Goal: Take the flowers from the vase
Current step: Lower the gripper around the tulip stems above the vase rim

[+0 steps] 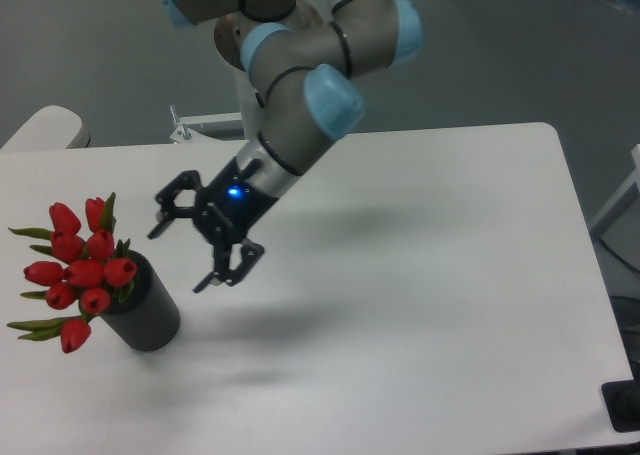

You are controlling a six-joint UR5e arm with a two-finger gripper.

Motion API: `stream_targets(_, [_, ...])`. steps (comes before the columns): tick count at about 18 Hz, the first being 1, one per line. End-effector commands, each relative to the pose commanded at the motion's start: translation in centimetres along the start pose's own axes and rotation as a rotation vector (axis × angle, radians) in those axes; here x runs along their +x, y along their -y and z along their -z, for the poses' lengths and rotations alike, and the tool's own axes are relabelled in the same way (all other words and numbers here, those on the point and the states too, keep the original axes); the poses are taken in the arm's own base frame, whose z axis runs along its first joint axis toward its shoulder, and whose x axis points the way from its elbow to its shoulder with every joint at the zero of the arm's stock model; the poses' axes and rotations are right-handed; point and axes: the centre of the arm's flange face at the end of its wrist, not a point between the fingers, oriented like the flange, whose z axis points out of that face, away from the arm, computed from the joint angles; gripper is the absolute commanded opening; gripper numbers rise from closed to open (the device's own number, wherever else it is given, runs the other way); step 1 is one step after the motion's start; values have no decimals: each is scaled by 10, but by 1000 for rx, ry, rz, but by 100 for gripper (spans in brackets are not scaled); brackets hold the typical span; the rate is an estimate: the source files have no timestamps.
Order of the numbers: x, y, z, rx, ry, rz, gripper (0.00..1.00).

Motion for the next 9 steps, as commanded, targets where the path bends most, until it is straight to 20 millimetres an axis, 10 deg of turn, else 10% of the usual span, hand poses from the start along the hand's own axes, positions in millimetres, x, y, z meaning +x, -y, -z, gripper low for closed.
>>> stream_targets(9, [4, 10, -38, 3, -37, -72, 100])
